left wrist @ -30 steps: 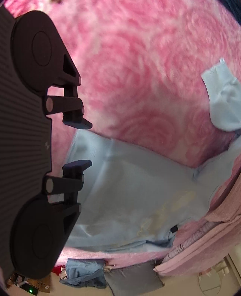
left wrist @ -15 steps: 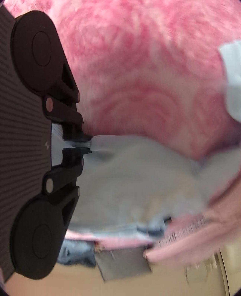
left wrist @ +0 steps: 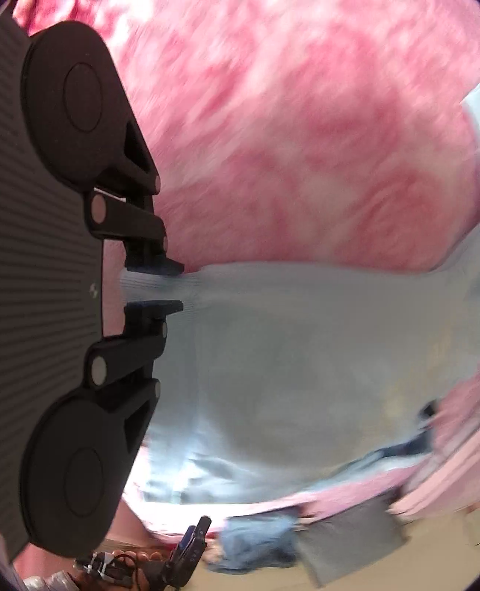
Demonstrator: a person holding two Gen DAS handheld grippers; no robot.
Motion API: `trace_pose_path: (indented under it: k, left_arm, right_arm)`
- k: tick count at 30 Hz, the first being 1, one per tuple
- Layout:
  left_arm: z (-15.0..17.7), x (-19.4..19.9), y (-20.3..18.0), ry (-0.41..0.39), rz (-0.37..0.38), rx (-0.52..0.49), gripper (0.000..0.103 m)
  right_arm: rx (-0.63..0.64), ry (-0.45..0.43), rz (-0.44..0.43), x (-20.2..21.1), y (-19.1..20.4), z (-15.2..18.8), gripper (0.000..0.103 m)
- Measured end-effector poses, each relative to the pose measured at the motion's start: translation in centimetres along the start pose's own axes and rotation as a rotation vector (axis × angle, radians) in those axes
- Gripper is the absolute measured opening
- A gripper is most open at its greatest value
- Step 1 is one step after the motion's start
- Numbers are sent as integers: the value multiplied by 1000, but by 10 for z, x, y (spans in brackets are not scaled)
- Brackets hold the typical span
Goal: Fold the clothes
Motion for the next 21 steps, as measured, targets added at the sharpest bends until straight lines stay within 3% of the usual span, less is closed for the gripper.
trace_pose_path:
  k: [4,10,15,21]
  left_arm:
    - [-45,16,-1,-110,-58,0,15]
    - [-133,-13,-22,-242,-95,46,17]
    - [-193,-33,-25,-299,-89,105,19]
    - [-241,-46,-23,-323,-148,62,20]
  right_arm:
    - [94,-143,-20,3,21,-51,58]
    - [324,-216,-49,-79,71,-127,58]
    - [521,-306,-72,-139,121,-182,58]
    - [705,-370,-48,-209,191,-232,58]
Point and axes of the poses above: each gripper's, at about its wrist camera, not at the fingertips, and x roughly against the way its jaws point, y to its left, z to its underside, the point moved 4 cm from there along -x, roughly the way its jaws point, and after that the axes turned 3 degrees about -x, right-handed, at the moved point
